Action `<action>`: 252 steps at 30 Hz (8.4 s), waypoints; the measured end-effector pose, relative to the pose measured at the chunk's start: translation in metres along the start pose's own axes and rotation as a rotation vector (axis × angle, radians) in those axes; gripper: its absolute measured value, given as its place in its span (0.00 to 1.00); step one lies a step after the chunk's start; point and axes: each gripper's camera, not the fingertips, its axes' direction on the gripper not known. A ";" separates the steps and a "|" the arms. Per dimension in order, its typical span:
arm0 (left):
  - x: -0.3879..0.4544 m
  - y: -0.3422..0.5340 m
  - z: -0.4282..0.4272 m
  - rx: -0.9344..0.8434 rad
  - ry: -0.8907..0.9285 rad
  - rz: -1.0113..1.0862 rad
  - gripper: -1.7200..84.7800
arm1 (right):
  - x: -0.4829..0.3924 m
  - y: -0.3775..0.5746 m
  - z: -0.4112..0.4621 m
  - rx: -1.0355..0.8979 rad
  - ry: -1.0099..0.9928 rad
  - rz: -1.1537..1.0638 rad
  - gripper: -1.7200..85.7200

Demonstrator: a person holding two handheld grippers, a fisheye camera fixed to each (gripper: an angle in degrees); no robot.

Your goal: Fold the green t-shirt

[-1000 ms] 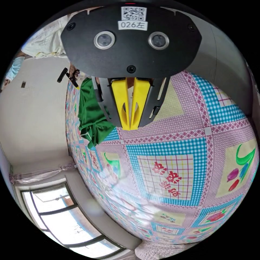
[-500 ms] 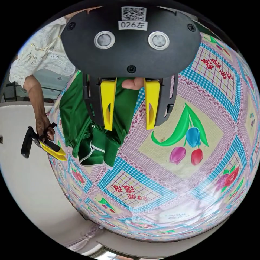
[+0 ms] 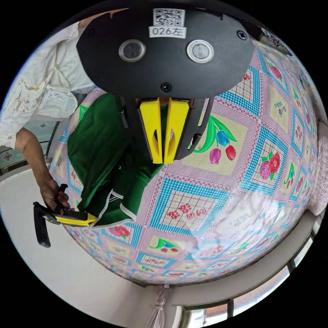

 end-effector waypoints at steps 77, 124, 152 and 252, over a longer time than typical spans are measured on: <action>-0.015 0.191 0.100 0.097 0.454 -0.333 0.19 | -0.063 0.269 -0.116 -0.013 0.348 0.494 0.11; -0.060 0.262 0.031 0.562 0.991 -0.342 0.01 | -0.081 0.278 -0.296 0.393 0.023 0.780 0.00; 0.014 0.106 -0.365 0.919 0.646 0.057 0.02 | -0.293 0.038 -0.629 0.796 0.366 0.007 0.00; 0.240 0.275 0.073 -0.176 0.371 -0.135 0.01 | 0.017 0.105 -0.209 -0.201 0.365 0.201 0.00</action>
